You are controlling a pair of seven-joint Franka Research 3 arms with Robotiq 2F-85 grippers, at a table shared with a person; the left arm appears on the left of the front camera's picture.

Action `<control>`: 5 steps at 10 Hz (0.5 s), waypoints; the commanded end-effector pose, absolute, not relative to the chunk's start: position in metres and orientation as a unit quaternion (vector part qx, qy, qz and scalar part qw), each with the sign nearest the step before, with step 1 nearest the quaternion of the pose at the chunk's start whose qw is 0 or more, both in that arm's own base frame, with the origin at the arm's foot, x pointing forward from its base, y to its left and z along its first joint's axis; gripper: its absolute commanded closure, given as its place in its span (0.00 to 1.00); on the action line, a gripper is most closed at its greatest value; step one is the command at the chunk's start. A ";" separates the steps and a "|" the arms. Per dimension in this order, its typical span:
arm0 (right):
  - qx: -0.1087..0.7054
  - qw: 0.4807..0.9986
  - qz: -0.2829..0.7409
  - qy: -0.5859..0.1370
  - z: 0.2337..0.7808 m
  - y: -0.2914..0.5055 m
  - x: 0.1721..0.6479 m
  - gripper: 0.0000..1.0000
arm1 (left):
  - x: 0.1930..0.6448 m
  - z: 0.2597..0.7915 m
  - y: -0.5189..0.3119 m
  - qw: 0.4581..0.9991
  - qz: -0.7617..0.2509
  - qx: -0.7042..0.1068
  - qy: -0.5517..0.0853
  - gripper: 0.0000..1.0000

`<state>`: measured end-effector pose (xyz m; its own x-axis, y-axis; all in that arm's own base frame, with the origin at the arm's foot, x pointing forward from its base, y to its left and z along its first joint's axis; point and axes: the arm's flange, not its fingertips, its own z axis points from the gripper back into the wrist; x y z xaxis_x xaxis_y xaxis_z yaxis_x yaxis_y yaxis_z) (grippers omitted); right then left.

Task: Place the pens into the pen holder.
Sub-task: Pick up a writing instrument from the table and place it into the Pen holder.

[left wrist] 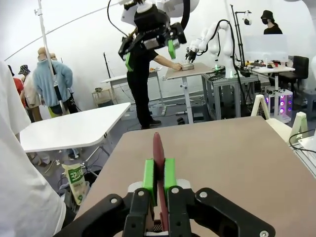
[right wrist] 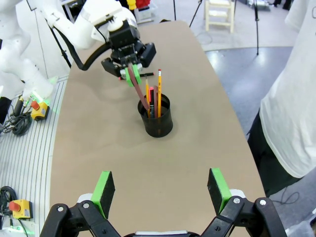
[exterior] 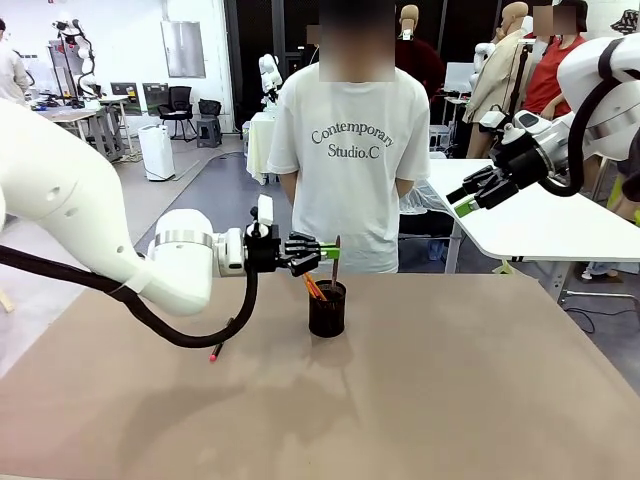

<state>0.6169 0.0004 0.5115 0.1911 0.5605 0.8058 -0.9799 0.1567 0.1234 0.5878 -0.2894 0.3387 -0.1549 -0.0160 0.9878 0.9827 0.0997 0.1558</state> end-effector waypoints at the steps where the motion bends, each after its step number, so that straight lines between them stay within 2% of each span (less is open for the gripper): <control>1: 0.336 0.693 0.556 -0.312 0.514 0.001 0.617 0.00 | 0.601 0.330 -0.295 0.485 -0.517 -0.418 -0.568 1.00; 2: 0.336 0.693 0.556 -0.312 0.514 0.001 0.617 0.00 | 0.601 0.325 -0.296 0.489 -0.519 -0.417 -0.563 1.00; 3: 0.336 0.693 0.556 -0.312 0.514 0.001 0.617 0.00 | 0.602 0.322 -0.296 0.489 -0.521 -0.417 -0.562 0.85; 5: 0.336 0.693 0.556 -0.312 0.514 0.001 0.617 0.00 | 0.602 0.321 -0.294 0.478 -0.519 -0.421 -0.570 0.46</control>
<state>0.6169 0.0004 0.5115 0.1911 0.5605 0.8058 -0.9799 0.1567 0.1234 0.6002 -0.2927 0.3213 -0.1545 -0.0261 0.9876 0.9816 0.1096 0.1564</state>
